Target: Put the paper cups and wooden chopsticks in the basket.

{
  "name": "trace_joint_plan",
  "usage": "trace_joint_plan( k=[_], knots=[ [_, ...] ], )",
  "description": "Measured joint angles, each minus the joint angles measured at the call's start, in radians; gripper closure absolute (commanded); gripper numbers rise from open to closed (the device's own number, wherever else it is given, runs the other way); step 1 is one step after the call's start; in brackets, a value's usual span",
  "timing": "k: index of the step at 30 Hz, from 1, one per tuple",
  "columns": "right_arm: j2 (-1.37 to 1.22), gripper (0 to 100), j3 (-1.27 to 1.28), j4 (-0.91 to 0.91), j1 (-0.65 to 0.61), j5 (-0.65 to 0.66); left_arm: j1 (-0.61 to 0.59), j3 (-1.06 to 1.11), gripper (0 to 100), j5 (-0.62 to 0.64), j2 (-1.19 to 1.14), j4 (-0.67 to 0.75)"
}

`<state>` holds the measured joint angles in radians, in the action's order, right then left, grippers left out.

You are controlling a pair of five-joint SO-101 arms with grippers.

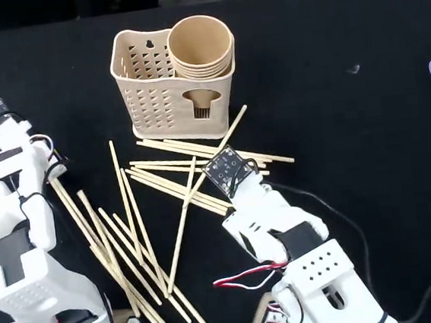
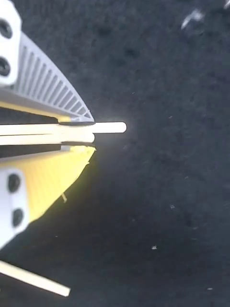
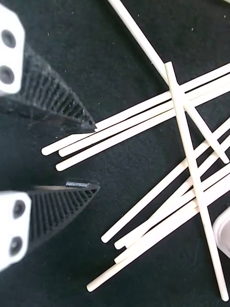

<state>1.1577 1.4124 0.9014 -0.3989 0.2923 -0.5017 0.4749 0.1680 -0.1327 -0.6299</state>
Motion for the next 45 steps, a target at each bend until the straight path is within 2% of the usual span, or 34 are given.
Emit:
trace_joint_plan(
  k=[6, 9, 15, 21, 24, 30, 39, 45],
  knots=[
    [0.0, 82.8, 0.0, 0.0, 0.0, 0.0, -0.035, -0.005, 92, 0.0, 0.0, -0.011],
    [0.0, 82.8, 0.0, 0.0, 0.0, 0.0, -0.038, -0.017, 91, 0.0, 0.0, -0.11],
    [0.0, 82.8, 0.0, 0.0, 0.0, 0.0, -0.043, -0.052, 79, -0.075, 0.0, -0.307],
    [0.0, 82.8, 0.0, 0.0, 0.0, 0.0, -0.04, -0.075, 79, -0.087, 0.0, -0.404],
    [0.0, 82.8, 0.0, 0.0, 0.0, 0.0, -0.015, -0.075, 82, -0.089, 0.0, -0.44],
    [0.0, 82.8, 0.0, 0.0, 0.0, 0.0, 0.028, -0.031, 98, -0.089, 0.003, -0.354],
    [0.0, 82.8, 0.0, 0.0, 0.0, 0.0, 0.037, -0.003, 97, -0.075, 0.011, -0.298],
    [0.0, 82.8, 0.0, 0.0, 0.0, 0.0, 0.031, -0.124, 97, 0.106, 0.002, -0.224]
  ],
)
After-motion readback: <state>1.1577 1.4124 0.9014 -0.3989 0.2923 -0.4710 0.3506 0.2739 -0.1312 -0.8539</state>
